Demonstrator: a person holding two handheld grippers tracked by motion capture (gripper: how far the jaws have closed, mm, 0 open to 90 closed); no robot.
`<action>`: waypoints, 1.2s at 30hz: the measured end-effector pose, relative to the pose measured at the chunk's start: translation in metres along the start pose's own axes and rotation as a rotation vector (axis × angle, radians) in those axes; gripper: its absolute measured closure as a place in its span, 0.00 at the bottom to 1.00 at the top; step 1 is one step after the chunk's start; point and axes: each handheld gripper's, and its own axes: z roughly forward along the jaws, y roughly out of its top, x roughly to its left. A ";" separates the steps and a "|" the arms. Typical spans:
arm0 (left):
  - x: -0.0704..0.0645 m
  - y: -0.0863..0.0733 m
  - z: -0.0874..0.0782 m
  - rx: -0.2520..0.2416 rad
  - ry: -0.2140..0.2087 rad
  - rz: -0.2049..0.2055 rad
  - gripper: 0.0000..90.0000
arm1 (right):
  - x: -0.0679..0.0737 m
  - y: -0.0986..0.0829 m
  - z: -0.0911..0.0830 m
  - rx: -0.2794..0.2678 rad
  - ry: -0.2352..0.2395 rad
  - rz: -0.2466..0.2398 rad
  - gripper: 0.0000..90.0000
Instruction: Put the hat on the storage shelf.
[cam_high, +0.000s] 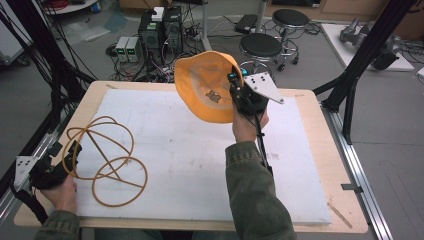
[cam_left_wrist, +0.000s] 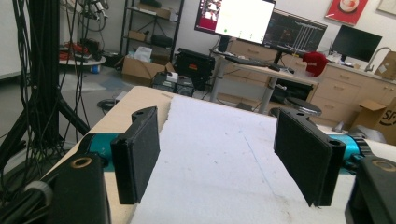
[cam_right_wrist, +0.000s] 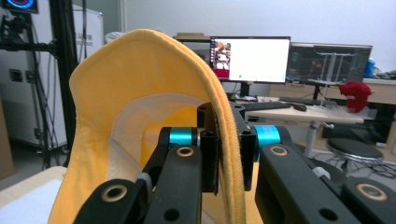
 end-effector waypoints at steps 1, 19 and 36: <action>0.000 0.000 0.001 -0.001 -0.002 0.004 0.35 | 0.002 0.002 0.000 -0.008 0.002 0.000 0.94; 0.001 0.000 0.002 -0.005 -0.015 0.005 0.35 | 0.078 0.023 0.028 -0.111 0.078 -0.047 0.94; -0.002 0.000 0.003 -0.009 -0.017 0.039 0.35 | 0.153 0.018 0.054 -0.110 0.174 -0.092 0.94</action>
